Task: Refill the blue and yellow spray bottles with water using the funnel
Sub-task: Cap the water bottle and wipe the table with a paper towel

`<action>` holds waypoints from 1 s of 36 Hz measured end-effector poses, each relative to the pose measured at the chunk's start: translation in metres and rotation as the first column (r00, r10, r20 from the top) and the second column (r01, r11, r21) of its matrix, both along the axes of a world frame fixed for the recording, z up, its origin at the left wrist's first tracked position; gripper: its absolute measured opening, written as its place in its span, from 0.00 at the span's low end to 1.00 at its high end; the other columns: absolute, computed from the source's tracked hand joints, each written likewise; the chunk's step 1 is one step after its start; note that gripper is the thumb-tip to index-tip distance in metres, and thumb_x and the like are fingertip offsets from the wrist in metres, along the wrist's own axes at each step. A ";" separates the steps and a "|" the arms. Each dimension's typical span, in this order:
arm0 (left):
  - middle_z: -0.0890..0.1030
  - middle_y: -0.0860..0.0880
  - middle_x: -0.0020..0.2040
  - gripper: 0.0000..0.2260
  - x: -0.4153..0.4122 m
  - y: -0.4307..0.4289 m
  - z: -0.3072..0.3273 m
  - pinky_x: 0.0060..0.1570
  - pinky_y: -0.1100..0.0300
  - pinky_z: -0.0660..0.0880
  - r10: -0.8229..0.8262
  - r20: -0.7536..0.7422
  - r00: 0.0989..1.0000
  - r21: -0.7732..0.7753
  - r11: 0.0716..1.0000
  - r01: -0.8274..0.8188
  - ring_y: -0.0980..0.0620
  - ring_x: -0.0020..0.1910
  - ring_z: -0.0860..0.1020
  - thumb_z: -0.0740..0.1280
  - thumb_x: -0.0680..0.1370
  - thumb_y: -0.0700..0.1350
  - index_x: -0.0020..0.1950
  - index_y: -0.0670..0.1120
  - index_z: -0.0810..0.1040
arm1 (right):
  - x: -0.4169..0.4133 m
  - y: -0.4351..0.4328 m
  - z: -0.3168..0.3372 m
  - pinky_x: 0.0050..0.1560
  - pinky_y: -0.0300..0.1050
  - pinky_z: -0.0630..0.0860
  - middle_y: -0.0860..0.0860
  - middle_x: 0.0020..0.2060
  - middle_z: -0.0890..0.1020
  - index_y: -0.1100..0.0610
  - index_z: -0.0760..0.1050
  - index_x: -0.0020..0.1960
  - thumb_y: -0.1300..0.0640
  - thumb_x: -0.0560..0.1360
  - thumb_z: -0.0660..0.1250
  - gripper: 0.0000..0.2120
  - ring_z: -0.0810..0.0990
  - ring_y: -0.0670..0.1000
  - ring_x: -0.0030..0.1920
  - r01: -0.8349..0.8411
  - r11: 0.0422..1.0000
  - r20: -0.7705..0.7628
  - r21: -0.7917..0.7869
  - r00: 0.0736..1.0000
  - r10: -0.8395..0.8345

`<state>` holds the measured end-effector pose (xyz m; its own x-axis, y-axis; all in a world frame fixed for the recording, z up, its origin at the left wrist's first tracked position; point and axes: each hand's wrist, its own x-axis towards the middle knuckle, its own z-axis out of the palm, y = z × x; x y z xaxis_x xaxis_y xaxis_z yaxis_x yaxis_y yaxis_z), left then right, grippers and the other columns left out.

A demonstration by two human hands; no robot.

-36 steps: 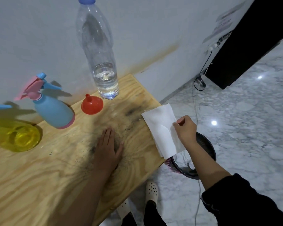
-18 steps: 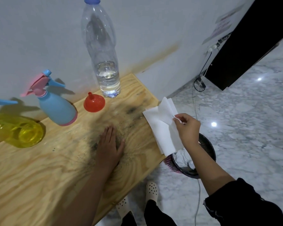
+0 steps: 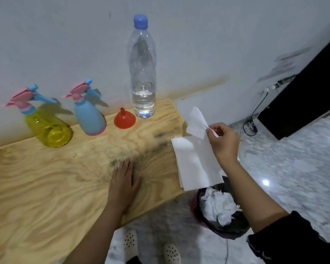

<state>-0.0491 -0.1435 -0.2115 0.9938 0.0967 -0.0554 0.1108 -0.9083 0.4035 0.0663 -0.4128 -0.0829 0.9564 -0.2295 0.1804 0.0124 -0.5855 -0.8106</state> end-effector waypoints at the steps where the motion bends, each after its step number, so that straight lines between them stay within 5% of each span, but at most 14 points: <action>1: 0.64 0.42 0.74 0.36 -0.003 -0.001 0.000 0.72 0.47 0.58 0.020 -0.019 1.000 0.012 1.000 -0.020 0.43 0.74 0.61 0.45 0.76 0.63 0.74 0.39 0.63 | 0.003 -0.001 0.006 0.39 0.31 0.70 0.48 0.38 0.81 0.57 0.80 0.44 0.61 0.73 0.68 0.03 0.78 0.46 0.40 -0.016 1.000 0.026 -0.001 1.000 0.016; 7: 0.54 0.48 0.78 0.39 -0.026 -0.005 0.000 0.74 0.54 0.50 0.155 -0.068 0.985 -0.013 0.988 -0.157 0.50 0.77 0.51 0.39 0.74 0.67 0.78 0.44 0.54 | 0.017 0.006 0.049 0.40 0.24 0.70 0.46 0.37 0.80 0.55 0.79 0.44 0.61 0.73 0.68 0.03 0.77 0.43 0.39 -0.135 0.986 0.169 0.094 0.979 0.118; 14: 0.51 0.48 0.78 0.36 -0.063 0.005 0.006 0.74 0.53 0.48 0.279 -0.099 0.955 0.023 0.960 -0.279 0.50 0.77 0.48 0.43 0.76 0.65 0.78 0.44 0.52 | 0.026 0.044 0.076 0.41 0.25 0.69 0.45 0.38 0.79 0.55 0.79 0.44 0.61 0.73 0.67 0.03 0.77 0.44 0.40 -0.287 0.953 0.213 0.098 0.941 0.261; 19: 0.50 0.48 0.78 0.40 -0.090 0.022 0.007 0.73 0.55 0.42 0.351 -0.091 0.932 0.067 0.936 -0.346 0.51 0.77 0.45 0.35 0.72 0.65 0.78 0.45 0.52 | 0.025 0.083 0.047 0.47 0.42 0.74 0.46 0.41 0.81 0.54 0.79 0.46 0.58 0.73 0.67 0.04 0.78 0.47 0.44 -0.337 0.942 0.125 0.007 0.934 0.333; 25: 0.50 0.48 0.78 0.41 -0.126 0.052 0.002 0.72 0.56 0.41 0.431 -0.046 0.901 0.051 0.902 -0.429 0.55 0.74 0.41 0.33 0.73 0.69 0.77 0.46 0.55 | 0.007 0.126 -0.016 0.40 0.42 0.67 0.47 0.37 0.79 0.56 0.78 0.44 0.59 0.72 0.66 0.03 0.76 0.49 0.40 -0.387 0.910 0.021 -0.151 0.919 0.394; 31: 0.50 0.48 0.78 0.37 -0.152 0.086 0.003 0.72 0.56 0.41 0.510 -0.046 0.859 0.029 0.860 -0.510 0.57 0.74 0.41 0.39 0.74 0.65 0.77 0.46 0.56 | -0.029 0.155 -0.079 0.38 0.49 0.75 0.56 0.34 0.82 0.60 0.79 0.40 0.62 0.69 0.67 0.03 0.79 0.60 0.35 -0.468 0.780 -0.111 -0.416 0.877 0.467; 36: 0.47 0.51 0.78 0.35 -0.168 0.104 -0.002 0.71 0.61 0.37 0.505 -0.049 0.862 -0.005 0.863 -0.506 0.57 0.75 0.39 0.41 0.76 0.65 0.77 0.49 0.54 | -0.063 0.171 -0.099 0.46 0.49 0.73 0.58 0.41 0.83 0.62 0.80 0.48 0.60 0.73 0.67 0.06 0.80 0.60 0.44 -0.626 0.737 -0.212 -0.254 0.780 0.589</action>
<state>-0.2171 -0.0399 -0.2138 0.8053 0.5836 -0.1046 0.5709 -0.7159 0.4020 0.0034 -0.2417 -0.1823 0.8906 0.4541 0.0262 0.3712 -0.6922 -0.6190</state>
